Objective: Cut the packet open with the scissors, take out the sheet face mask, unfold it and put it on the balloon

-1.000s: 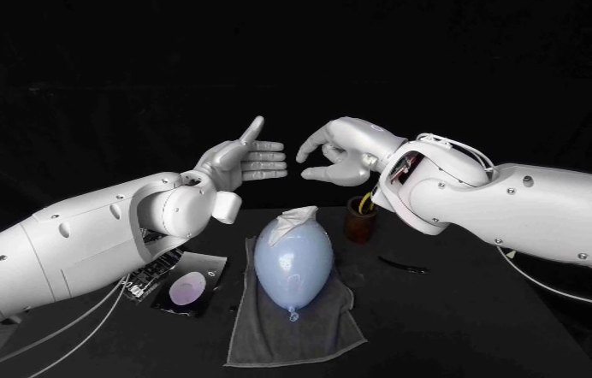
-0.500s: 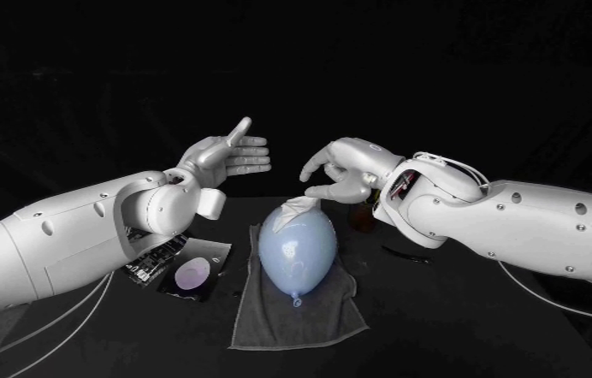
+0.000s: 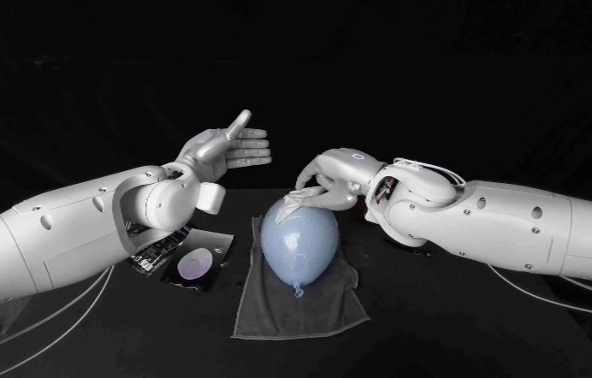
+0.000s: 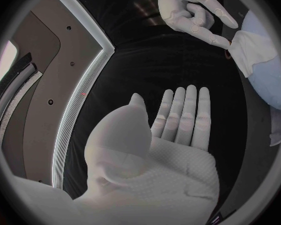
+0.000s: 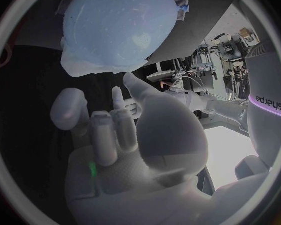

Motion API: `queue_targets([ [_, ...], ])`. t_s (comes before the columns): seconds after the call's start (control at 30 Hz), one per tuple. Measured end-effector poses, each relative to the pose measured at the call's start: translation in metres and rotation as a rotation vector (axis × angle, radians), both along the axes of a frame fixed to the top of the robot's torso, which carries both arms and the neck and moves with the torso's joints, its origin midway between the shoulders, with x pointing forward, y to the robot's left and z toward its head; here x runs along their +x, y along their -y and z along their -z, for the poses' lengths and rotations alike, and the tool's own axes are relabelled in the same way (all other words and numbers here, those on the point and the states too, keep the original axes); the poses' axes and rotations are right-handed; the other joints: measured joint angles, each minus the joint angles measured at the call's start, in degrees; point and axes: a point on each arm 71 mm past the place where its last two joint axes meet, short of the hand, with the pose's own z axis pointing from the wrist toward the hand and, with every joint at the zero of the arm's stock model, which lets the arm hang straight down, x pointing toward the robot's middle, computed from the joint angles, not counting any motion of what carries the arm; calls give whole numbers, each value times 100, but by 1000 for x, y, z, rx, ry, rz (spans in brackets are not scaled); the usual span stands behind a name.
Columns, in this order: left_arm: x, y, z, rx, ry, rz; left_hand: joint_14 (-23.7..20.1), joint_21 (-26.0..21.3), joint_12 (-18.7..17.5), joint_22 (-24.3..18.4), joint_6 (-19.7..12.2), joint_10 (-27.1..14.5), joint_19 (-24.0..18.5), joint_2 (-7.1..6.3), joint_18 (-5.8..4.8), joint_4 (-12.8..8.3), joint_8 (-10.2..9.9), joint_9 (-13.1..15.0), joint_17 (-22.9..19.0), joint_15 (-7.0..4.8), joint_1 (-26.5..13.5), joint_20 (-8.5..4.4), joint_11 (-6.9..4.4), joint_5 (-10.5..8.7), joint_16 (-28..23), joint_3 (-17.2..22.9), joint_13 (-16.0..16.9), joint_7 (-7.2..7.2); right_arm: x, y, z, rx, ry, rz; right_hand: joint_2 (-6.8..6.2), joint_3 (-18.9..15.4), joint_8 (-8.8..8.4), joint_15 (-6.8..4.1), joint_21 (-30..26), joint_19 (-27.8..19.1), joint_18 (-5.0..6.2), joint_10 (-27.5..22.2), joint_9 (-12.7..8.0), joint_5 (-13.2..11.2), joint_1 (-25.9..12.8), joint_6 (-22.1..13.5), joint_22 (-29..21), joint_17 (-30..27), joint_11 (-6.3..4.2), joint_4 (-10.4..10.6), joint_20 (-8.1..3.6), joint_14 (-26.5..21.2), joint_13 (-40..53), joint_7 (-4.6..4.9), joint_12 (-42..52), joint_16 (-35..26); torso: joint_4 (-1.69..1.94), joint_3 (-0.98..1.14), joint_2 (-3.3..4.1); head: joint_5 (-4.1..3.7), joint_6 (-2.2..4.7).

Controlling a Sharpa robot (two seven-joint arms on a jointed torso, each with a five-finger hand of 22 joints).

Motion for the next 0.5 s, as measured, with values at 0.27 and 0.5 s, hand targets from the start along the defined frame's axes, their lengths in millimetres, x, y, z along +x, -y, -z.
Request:
queue_targets([
  [0.27,0,0,0,-2,2,1,0,0,0,0,0,-1,0,24,0,0,0,0,0,0,23,0,0,0,0,0,0,0,-1,-5,5,-32,-12,-16,-30,-24,-10,0,0,0,-2,-2,-16,0,-30,-22,-1,0,-2,24,0,0,1,19,-1,-6,-1,1,-3,25,-49],
  [0.5,0,0,0,-2,3,0,0,-1,0,0,0,-1,0,24,0,0,0,0,-1,0,23,0,0,0,0,0,0,0,-1,-9,9,-52,-29,-27,-30,-24,-21,0,-1,0,-3,13,-23,0,-30,-30,1,-4,13,24,0,0,0,11,-2,9,-3,2,-7,34,-78],
])
